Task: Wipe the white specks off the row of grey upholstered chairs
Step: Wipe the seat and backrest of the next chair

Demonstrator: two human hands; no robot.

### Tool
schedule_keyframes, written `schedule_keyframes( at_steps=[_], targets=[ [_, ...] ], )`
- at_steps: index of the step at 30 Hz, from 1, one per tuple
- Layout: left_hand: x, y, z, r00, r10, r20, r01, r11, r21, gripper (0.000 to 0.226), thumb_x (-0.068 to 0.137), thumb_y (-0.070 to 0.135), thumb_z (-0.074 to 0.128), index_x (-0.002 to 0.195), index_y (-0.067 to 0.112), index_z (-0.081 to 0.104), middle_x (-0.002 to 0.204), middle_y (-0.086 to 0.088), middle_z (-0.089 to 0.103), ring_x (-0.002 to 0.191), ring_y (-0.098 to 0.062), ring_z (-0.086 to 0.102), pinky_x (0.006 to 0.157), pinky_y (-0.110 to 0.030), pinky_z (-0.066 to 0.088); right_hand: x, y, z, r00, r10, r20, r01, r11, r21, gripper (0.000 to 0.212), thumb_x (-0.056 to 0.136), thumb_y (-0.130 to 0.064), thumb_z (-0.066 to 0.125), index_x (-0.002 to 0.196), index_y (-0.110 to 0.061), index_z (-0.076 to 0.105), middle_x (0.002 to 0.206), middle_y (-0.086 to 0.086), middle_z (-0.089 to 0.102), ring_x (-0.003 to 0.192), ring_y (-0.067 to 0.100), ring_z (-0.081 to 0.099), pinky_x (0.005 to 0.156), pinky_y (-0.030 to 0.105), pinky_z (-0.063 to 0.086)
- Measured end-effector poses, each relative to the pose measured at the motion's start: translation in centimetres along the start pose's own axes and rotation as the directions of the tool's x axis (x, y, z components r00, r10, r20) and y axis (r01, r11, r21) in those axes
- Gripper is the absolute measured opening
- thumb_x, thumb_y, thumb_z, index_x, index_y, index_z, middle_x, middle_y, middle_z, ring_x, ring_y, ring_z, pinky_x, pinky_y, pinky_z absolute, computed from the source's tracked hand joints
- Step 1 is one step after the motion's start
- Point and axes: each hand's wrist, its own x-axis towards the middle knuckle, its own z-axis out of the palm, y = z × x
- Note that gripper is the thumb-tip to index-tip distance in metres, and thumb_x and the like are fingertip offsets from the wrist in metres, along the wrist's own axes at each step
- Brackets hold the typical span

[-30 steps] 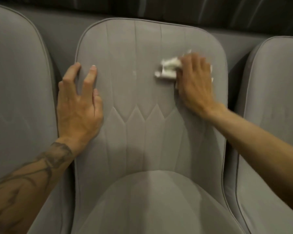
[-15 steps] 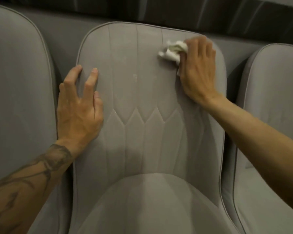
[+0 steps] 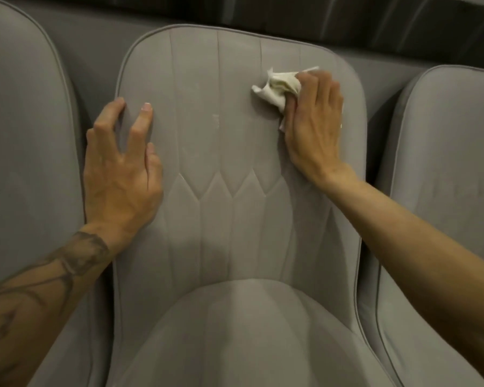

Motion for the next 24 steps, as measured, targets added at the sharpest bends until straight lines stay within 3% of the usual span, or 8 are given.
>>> schedule_keyframes(
  at_steps=[3,8,12,14,16,18,22,24],
  targets=[
    [0.0,-0.1,-0.1,1.000,0.014,-0.017,-0.014,1.000,0.016,0.050,0.105,0.016,0.048,0.154,0.013,0.042,0.153,-0.030,0.039,0.138,-0.041,0.041,0.116,-0.050,0.039,-6.8,-0.4,-0.2,0.982,-0.137,0.127,0.133,0.990,0.041,0.023,0.105,-0.022,0.045,0.124,-0.013,0.056,0.117,0.011,0.054,0.106,0.031,0.050,0.094,0.042,0.038],
    [0.0,0.2,-0.3,1.000,0.006,-0.003,-0.006,1.000,0.004,0.050,0.105,0.016,0.048,0.154,0.011,0.044,0.153,-0.031,0.039,0.139,-0.040,0.039,0.118,-0.050,0.037,-15.5,-0.2,-1.8,0.816,-0.389,0.426,0.407,0.912,0.055,0.037,0.086,-0.011,0.071,0.122,-0.004,0.063,0.119,0.015,0.063,0.100,0.037,0.062,0.089,0.044,0.041],
    [0.1,0.0,-0.2,1.000,0.010,-0.006,-0.010,1.000,0.006,0.050,0.104,0.016,0.049,0.154,0.013,0.042,0.153,-0.031,0.040,0.137,-0.039,0.040,0.117,-0.048,0.038,-6.8,0.1,-0.6,0.974,-0.138,0.181,0.136,0.990,0.024,0.022,0.098,-0.014,0.055,0.119,-0.011,0.053,0.113,0.013,0.053,0.100,0.031,0.049,0.088,0.040,0.038],
    [0.1,0.0,-0.1,1.000,0.012,-0.011,-0.012,1.000,0.006,0.050,0.104,0.015,0.049,0.154,0.013,0.042,0.153,-0.031,0.040,0.136,-0.039,0.041,0.116,-0.046,0.037,-4.1,0.0,-0.2,0.998,-0.020,0.066,0.021,1.000,0.000,0.016,0.104,-0.020,0.046,0.119,-0.016,0.051,0.115,0.008,0.052,0.102,0.025,0.047,0.089,0.036,0.038],
    [0.0,0.1,-0.1,1.000,0.007,-0.010,-0.007,1.000,0.002,0.051,0.104,0.015,0.049,0.154,0.013,0.042,0.153,-0.030,0.040,0.135,-0.040,0.041,0.114,-0.047,0.038,-6.3,-0.5,0.0,0.993,-0.060,0.101,0.059,0.998,0.008,0.020,0.105,-0.021,0.046,0.123,-0.017,0.054,0.118,0.007,0.052,0.107,0.027,0.049,0.093,0.038,0.038],
    [0.1,0.1,-0.1,1.000,0.007,-0.013,-0.007,1.000,0.006,0.051,0.104,0.016,0.049,0.154,0.014,0.042,0.153,-0.030,0.039,0.136,-0.039,0.040,0.115,-0.049,0.039,-11.6,-0.9,-0.6,0.949,-0.210,0.234,0.198,0.977,0.073,0.025,0.101,-0.014,0.050,0.125,-0.012,0.058,0.117,0.010,0.055,0.107,0.032,0.052,0.096,0.044,0.039],
    [0.1,-0.1,0.0,1.000,0.016,-0.015,-0.016,1.000,-0.002,0.051,0.105,0.016,0.048,0.155,0.015,0.041,0.153,-0.030,0.039,0.137,-0.040,0.040,0.117,-0.046,0.035,-18.8,-0.8,-2.6,0.723,-0.494,0.484,0.477,0.863,0.168,0.034,0.096,-0.016,0.046,0.122,-0.005,0.065,0.120,0.014,0.064,0.105,0.034,0.062,0.092,0.043,0.047],
    [0.0,-0.3,0.1,1.000,0.010,-0.012,-0.010,1.000,-0.004,0.051,0.105,0.017,0.047,0.155,0.016,0.040,0.153,-0.030,0.039,0.137,-0.039,0.040,0.118,-0.044,0.035,-16.6,-0.5,-1.9,0.767,-0.458,0.449,0.432,0.886,0.166,0.033,0.093,-0.017,0.049,0.122,-0.005,0.063,0.117,0.014,0.063,0.102,0.035,0.061,0.088,0.043,0.047]
  ],
)
